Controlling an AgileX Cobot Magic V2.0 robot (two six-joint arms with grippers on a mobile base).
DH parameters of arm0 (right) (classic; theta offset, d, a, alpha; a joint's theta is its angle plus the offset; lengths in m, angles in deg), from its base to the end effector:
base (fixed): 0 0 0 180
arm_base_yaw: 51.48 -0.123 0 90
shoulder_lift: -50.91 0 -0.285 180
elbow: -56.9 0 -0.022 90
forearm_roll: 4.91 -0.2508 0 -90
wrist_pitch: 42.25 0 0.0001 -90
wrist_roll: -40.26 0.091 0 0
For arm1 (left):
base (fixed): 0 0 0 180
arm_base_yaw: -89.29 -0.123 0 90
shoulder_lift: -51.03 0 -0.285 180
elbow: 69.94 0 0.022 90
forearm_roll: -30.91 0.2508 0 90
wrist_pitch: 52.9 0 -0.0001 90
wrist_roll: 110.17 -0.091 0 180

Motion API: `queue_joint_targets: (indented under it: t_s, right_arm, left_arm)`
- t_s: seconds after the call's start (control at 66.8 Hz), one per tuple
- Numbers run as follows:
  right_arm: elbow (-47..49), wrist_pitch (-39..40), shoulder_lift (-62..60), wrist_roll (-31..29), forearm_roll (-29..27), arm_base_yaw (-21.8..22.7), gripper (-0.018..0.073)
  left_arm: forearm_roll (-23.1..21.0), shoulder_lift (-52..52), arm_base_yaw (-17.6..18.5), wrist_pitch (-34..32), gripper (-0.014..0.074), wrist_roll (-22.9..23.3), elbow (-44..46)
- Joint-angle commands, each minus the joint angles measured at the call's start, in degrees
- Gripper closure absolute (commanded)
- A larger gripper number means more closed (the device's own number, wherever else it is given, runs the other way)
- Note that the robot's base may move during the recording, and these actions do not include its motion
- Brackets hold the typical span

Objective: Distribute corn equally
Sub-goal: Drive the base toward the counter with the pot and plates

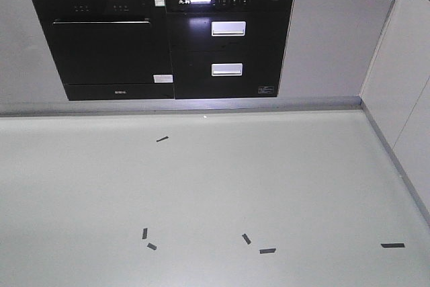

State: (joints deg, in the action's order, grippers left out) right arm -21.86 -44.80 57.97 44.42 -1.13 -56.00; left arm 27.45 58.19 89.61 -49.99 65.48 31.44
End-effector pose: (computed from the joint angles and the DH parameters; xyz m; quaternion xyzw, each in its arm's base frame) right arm 0.0565 0.0042 0.2007 -0.0241 0.6965 0.0297 0.7165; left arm 0.0567 -0.0006 0.2009 0.0085 0.6989 0.0025 0.7152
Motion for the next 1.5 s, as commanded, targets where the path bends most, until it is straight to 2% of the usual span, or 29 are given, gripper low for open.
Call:
queue_joint_targets:
  t_s: [0.0, 1.483]
  right_arm:
    - [-0.44, 4.14, -0.38, -0.34, 0.79, 0.24, 0.0567]
    - [-0.44, 4.14, -0.38, -0.34, 0.79, 0.24, 0.0567]
  left_arm:
    - [-0.43, -0.90, 0.30, -4.26, 0.0604, 0.69, 0.92]
    - [-0.43, -0.90, 0.30, -4.26, 0.0603, 0.69, 0.92]
